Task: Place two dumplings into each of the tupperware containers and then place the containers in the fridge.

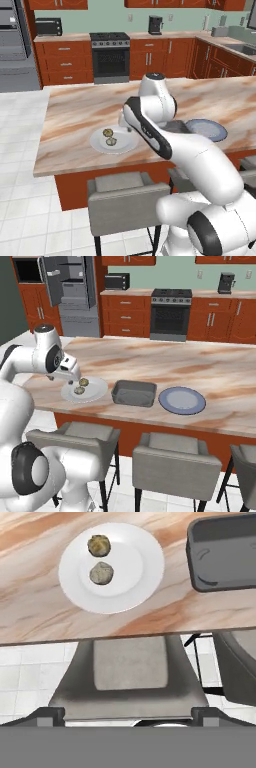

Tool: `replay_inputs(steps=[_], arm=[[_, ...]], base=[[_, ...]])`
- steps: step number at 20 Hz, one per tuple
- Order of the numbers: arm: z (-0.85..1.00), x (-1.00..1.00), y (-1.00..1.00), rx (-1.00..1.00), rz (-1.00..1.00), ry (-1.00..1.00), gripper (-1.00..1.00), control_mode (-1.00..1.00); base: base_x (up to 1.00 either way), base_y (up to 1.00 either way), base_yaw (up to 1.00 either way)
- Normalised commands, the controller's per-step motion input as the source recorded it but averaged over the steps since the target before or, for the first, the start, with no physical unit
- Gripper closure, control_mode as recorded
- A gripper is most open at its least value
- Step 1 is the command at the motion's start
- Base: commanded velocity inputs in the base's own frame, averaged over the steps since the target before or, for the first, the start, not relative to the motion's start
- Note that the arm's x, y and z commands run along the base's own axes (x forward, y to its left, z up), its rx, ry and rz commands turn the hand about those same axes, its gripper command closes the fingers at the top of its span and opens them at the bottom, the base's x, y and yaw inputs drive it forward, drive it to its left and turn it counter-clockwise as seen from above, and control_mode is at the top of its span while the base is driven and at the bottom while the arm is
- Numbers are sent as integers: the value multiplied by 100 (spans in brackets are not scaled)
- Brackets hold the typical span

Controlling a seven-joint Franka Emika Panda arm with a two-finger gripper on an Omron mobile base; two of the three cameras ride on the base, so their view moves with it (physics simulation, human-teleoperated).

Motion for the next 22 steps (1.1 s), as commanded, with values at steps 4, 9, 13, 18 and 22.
replay_inputs(steps=[4, 9, 13, 18, 22], arm=[[-45, 52, 20, 0, -9, 1, -100, -100], [-59, 43, 10, 0, -2, 5, -100, -100], [-55, 48, 2, 0, 0, 9, -100, -100], [-34, 55, 13, 0, 0, 1, -100, -100], [-18, 67, 27, 0, 0, 1, -100, -100]], base=[[0, 0, 0], [0, 0, 0], [0, 0, 0], [0, 0, 0], [0, 0, 0]])
